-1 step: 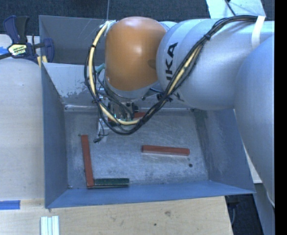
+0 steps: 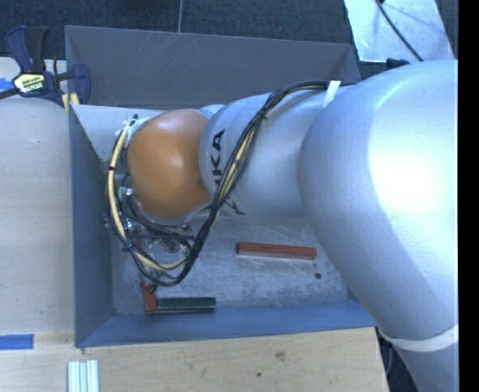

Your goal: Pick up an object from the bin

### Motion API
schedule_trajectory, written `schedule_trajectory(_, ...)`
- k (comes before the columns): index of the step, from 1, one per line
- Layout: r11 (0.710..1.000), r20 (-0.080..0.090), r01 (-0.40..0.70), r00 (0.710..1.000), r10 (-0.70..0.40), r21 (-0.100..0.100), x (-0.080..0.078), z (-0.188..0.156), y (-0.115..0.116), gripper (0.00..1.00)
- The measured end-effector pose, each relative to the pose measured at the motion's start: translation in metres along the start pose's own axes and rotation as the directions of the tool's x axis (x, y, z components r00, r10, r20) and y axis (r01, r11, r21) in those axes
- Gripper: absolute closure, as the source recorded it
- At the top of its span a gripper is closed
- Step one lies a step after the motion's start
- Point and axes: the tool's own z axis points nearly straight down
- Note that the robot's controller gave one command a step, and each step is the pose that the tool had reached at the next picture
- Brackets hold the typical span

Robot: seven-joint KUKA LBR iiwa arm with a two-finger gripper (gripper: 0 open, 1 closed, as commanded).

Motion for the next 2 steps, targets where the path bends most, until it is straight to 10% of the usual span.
schedule_trajectory(2,0.807,0.006,0.591,0.807,-0.591,0.004,-0.017,-0.041,-0.011,0.0)
